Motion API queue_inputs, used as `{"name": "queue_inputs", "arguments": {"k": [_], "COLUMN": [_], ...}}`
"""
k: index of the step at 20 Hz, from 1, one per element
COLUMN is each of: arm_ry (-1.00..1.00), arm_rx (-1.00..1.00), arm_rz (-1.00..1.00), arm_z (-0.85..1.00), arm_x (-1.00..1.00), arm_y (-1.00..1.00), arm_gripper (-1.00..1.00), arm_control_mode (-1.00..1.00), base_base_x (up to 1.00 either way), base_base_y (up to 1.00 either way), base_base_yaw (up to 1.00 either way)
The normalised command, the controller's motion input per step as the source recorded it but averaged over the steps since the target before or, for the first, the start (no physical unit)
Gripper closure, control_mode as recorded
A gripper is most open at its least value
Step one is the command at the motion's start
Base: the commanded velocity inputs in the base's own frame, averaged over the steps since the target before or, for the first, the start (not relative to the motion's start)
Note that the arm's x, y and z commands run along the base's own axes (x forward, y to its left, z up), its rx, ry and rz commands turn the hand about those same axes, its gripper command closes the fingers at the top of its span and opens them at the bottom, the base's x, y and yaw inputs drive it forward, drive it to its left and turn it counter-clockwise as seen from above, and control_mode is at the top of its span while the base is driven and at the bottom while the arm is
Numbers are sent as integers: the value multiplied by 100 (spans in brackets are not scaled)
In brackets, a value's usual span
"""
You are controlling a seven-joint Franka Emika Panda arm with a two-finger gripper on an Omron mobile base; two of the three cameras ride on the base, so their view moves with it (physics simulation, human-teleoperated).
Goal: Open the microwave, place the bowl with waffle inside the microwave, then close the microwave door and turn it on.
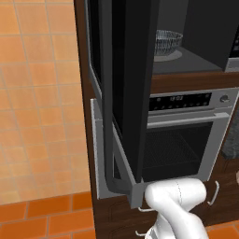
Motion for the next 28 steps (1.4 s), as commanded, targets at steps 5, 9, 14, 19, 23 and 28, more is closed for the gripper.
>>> {"name": "queue_inputs", "arguments": {"k": [5, 9, 14, 19, 23, 28], "arm_ry": [-10, -13, -9, -6, -2, 0], "arm_rx": [-2, -2, -1, 0, -2, -4], "arm_rz": [-18, -22, -21, -7, -10, -27], "arm_z": [0, 0, 0, 0, 0, 0], "arm_x": [-4, -35, -26, -4, 3, 25], "arm_y": [100, 99, 85, 77, 80, 60], "arm_gripper": [-100, -100, -100, -100, -100, -100], "arm_control_mode": [-100, -100, -100, -100, -100, -100], "base_base_x": [0, 0, 0, 0, 0, 0], "base_base_y": [0, 0, 0, 0, 0, 0], "base_base_yaw": [0, 0, 0, 0, 0, 0]}}
